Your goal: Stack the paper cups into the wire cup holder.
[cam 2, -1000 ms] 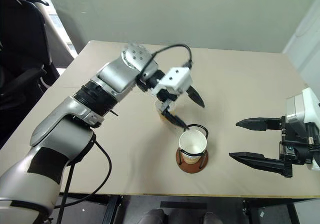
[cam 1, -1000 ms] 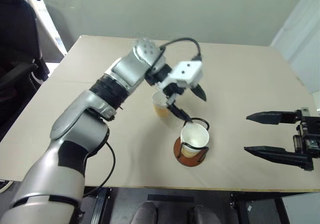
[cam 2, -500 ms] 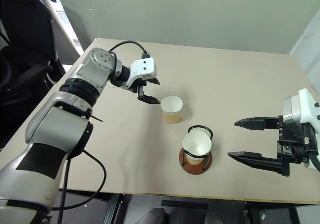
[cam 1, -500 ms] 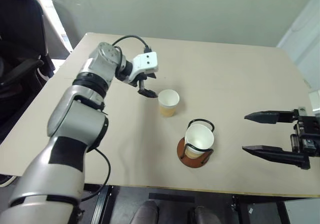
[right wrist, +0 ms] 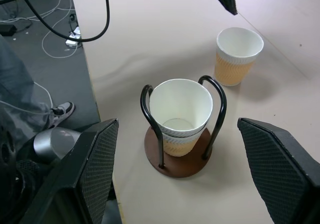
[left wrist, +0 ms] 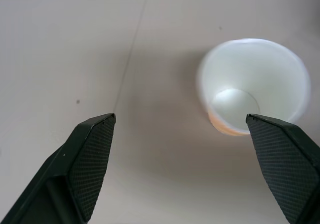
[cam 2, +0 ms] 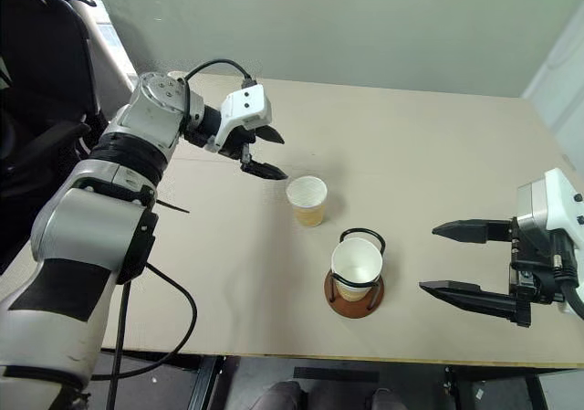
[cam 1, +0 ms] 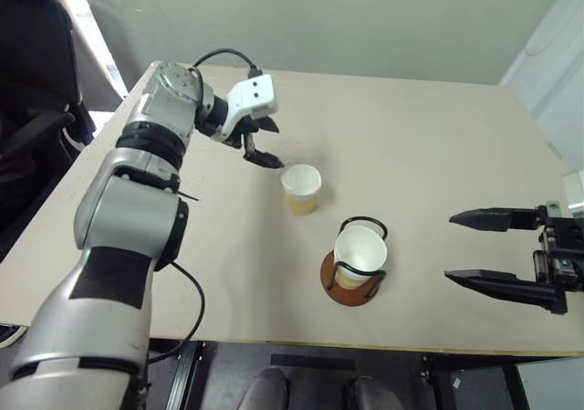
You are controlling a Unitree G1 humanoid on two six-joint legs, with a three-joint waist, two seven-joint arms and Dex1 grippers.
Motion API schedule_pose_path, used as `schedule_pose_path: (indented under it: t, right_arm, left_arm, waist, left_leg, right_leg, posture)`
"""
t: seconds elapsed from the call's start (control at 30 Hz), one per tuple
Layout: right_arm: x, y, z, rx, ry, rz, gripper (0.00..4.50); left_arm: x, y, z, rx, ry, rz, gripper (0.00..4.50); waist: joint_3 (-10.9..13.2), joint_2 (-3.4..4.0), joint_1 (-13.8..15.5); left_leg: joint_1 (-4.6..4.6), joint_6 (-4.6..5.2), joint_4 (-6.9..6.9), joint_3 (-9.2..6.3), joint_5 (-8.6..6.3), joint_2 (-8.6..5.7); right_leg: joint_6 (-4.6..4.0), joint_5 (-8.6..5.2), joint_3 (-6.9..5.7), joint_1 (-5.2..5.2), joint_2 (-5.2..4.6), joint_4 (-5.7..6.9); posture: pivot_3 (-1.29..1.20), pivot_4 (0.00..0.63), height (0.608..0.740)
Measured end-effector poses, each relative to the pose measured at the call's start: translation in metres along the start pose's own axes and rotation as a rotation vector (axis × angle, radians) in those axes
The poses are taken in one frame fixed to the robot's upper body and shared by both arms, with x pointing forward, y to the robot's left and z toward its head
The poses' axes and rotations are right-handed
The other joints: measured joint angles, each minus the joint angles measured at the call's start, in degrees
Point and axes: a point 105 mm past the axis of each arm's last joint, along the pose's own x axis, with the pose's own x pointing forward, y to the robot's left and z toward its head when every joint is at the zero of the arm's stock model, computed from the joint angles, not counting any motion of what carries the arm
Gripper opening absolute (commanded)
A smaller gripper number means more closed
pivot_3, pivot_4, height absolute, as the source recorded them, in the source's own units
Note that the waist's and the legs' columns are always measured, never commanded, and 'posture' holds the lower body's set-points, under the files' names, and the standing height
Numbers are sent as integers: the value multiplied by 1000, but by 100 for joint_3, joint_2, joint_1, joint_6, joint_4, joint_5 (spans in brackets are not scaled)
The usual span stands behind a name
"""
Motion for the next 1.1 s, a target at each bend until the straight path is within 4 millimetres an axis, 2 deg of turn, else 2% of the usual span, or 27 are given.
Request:
schedule_pose_path:
  t: [0.27, 0.4, 0.5, 0.57, 0.63, 0.93, 0.97, 1.1]
  right_arm:
    - [0, 0, 0, -6, 4, -2, 3855]
    - [1, 2, -2, 1, 12, 5, 3855]
    - [1, 4, -2, 1, 20, 4, 3855]
    - [0, 6, -3, 4, 27, 3, 3855]
    - [0, 6, -3, 4, 28, -2, 3855]
    - [-1, 6, -3, 12, 31, -9, 3855]
    - [-2, 6, -3, 12, 30, -12, 3855]
    - [-2, 6, -3, 15, 31, -16, 3855]
  left_arm:
    - [33, -12, 17, 32, -21, -60, 4465]
    - [49, -19, 9, 61, 44, -69, 4465]
    - [54, -19, 2, 80, 93, -54, 4465]
    - [56, -20, -1, 92, 111, -58, 4123]
    - [58, -22, -4, 100, 129, -67, 3559]
    - [57, -27, -4, 102, 119, -113, 202]
    - [55, -28, -2, 94, 97, -127, 31]
    - [42, -30, 5, 63, 18, -183, 31]
  waist:
    - [1, -2, -15]
    - [0, -2, -30]
    - [0, -2, -39]
    - [0, -2, -39]
    - [0, -2, -38]
    - [0, -2, -38]
    - [0, -1, -39]
    - [0, -2, -41]
  left_leg:
    - [-2, 10, 2, 18, 1, -8]
    - [2, 14, 2, 84, 0, -12]
    - [3, 15, 2, 98, -1, -9]
    - [4, 17, 3, 98, -2, -8]
    - [5, 18, 5, 97, -2, -8]
    - [6, 20, 7, 97, -3, -7]
    - [6, 20, 6, 99, -3, -8]
    - [6, 20, 6, 95, -3, -6]
  right_leg:
    - [15, 1, -2, -1, -21, 2]
    - [18, 3, -9, -6, -2, 4]
    - [20, 4, -3, -9, -3, 5]
    - [20, 4, 0, -9, -3, 4]
    - [21, 4, 3, -9, -9, 4]
    - [22, 5, 4, -9, -11, 5]
    - [22, 5, 4, -9, -7, 5]
    - [22, 5, 3, -11, -9, 6]
  posture:
    - [0, 150, 740]
    - [0, 150, 740]
    - [0, 150, 740]
    - [0, 150, 740]
    - [0, 150, 740]
    - [0, 150, 740]
    - [0, 150, 740]
    - [0, 150, 740]
